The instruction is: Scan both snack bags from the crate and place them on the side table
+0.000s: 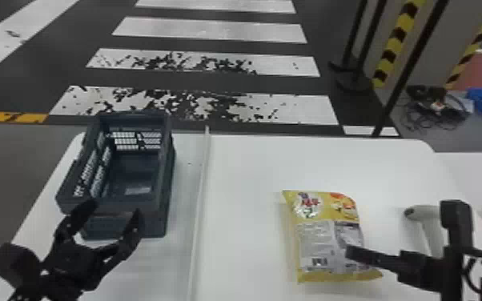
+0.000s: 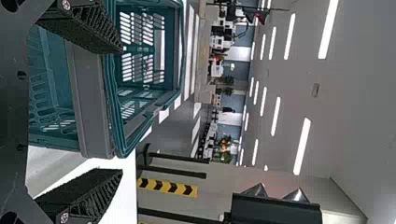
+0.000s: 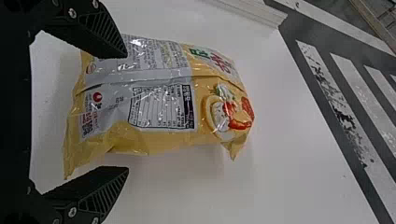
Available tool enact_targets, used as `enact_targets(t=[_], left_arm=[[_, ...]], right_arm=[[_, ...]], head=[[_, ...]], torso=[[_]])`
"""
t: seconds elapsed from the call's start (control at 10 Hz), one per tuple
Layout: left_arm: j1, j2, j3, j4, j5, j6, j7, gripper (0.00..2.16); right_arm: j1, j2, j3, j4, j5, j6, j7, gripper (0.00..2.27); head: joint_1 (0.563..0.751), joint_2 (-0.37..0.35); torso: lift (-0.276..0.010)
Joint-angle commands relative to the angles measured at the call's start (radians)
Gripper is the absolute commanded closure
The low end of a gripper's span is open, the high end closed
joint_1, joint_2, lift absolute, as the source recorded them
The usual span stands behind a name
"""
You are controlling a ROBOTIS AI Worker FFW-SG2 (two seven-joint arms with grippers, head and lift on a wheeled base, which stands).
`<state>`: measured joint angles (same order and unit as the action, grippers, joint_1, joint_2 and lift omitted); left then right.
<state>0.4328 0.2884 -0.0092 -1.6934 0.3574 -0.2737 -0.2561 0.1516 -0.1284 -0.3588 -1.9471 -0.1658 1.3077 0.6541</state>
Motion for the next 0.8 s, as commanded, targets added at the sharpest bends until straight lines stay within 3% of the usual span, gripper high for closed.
enact_targets(t=[0.0,0.2,0.3,0.4,0.5,0.7], left_arm=[[0.000,0.000,0.000,0.001,0.000,0.000,0.000,0.08],[-0.002,0.000,0.000,0.003,0.002,0.000,0.000,0.08],[-0.002,0.000,0.000,0.004,0.002,0.000,0.000,0.08],[-0.002,0.000,0.000,0.004,0.002,0.000,0.000,0.08],[-0.002,0.000,0.000,0.004,0.002,0.000,0.001,0.08],[-0.002,0.000,0.000,0.004,0.000,0.000,0.000,0.08]], right_arm=[[-0.021,-0.014,0.009,0.050,0.000,-0.001,0.005,0.14],[-0.046,-0.017,0.018,0.108,0.006,-0.004,0.048,0.18],[-0.050,-0.024,0.024,0.123,0.014,-0.011,0.056,0.43],[-0.052,-0.028,0.027,0.129,0.029,-0.032,0.085,1.26],[-0.053,-0.028,0.027,0.129,0.042,-0.011,0.079,2.25],[-0.049,-0.036,0.026,0.125,0.048,0.005,0.093,2.25]], head=[[0.695,-0.035],[0.695,-0.029],[0.695,-0.024],[0.695,-0.022],[0.695,-0.021],[0.695,-0.028]], torso=[[-0.095],[-0.095],[-0.095],[-0.095],[-0.095],[-0.095]])
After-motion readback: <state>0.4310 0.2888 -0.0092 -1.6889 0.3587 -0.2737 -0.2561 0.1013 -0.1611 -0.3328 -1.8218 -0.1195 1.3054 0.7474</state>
